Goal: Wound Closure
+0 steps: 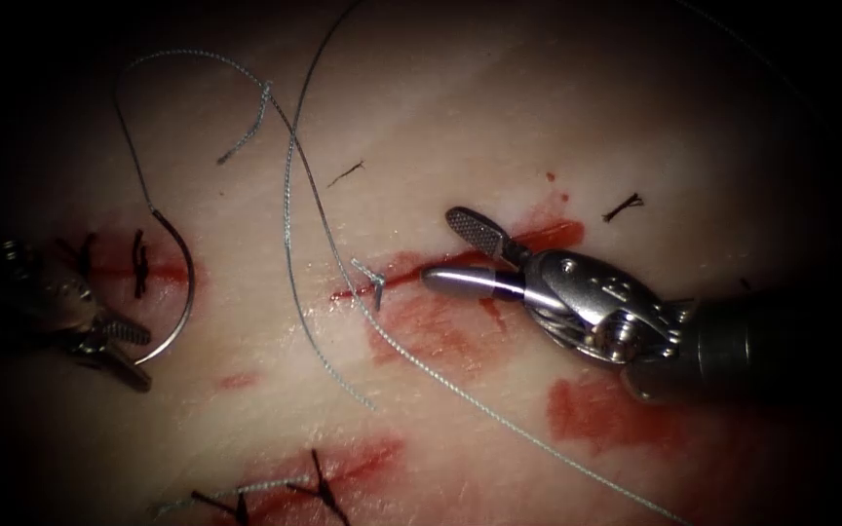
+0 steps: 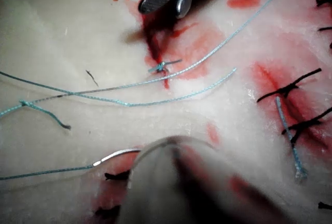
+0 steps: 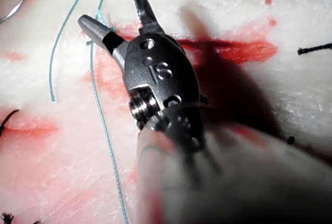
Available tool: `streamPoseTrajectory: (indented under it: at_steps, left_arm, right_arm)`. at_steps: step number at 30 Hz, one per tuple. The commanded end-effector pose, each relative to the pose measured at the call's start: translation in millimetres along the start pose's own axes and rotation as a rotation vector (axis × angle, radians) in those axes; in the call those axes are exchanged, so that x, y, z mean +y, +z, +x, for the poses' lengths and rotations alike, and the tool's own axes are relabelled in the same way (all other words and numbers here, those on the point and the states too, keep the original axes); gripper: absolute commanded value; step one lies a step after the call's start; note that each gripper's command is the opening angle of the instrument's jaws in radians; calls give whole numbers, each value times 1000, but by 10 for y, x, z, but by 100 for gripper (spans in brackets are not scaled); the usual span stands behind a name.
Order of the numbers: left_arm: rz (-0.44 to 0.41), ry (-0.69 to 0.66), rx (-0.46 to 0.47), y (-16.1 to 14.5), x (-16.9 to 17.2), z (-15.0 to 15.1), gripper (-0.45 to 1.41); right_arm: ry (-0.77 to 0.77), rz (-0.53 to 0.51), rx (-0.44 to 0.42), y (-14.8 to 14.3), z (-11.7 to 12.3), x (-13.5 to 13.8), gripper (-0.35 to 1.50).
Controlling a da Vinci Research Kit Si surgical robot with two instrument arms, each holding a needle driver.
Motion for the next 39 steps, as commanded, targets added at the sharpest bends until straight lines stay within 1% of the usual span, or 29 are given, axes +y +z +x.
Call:
streamPoseTrajectory:
  at_steps: [1,2,5,6,7,8,9,17,21,22,23,24,26,27,29,30,32,33,34,36,39]
  left_arm:
    - [-2,-3,1,10,0,1,44]
    - [2,-8,-4,11,-1,2,37]
    - [14,-28,-21,13,-3,1,32]
    - [16,-34,-23,13,-3,1,15]
    - [17,-46,-25,13,-3,1,-6]
    - [17,-46,-25,13,-3,1,-35]
    - [16,-46,-26,12,-3,1,-45]
    - [45,-85,-6,-6,3,22,-45]
    - [99,-113,27,-22,18,47,-45]
    - [146,-135,32,-27,28,66,-45]
    - [182,-145,29,-27,34,74,-45]
    - [245,-151,23,-26,41,85,-45]
    - [369,-147,-6,-21,50,100,-42]
    - [450,-152,-42,-16,56,110,-37]
    - [552,-155,-103,-8,62,123,-33]
    - [616,-153,-116,-2,65,132,-30]
    - [681,-152,-116,9,67,143,-28]
    - [709,-151,-137,15,68,147,-28]
    - [739,-147,-178,25,70,151,-28]
    - [764,-157,-200,38,73,154,-20]
    - [785,-180,-214,52,77,156,-11]
  right_arm:
    - [0,2,1,8,-4,-3,120]
    - [6,3,1,8,-4,-4,120]
    - [7,4,0,8,-3,-6,120]
    - [8,4,0,8,-2,-6,120]
    - [8,4,0,8,-2,-6,120]
    - [8,4,0,8,-2,-7,120]
    - [9,3,0,8,-1,-7,120]
    - [13,1,1,11,3,-10,118]
    - [19,-36,14,17,9,-13,109]
    - [22,-86,34,21,13,-15,96]
    - [24,-114,43,25,15,-16,93]
    - [38,-154,58,30,17,-16,94]
    - [54,-192,57,37,21,-15,96]
    - [57,-211,38,39,24,-15,98]
    - [73,-287,-49,43,35,-14,103]
    - [79,-348,-101,44,42,-14,108]
    - [84,-457,-153,44,52,-14,116]
    - [87,-504,-166,45,56,-14,120]
    - [98,-550,-173,45,61,-14,120]
    - [75,-587,-185,47,65,-15,116]
    - [31,-634,-189,52,66,-16,120]
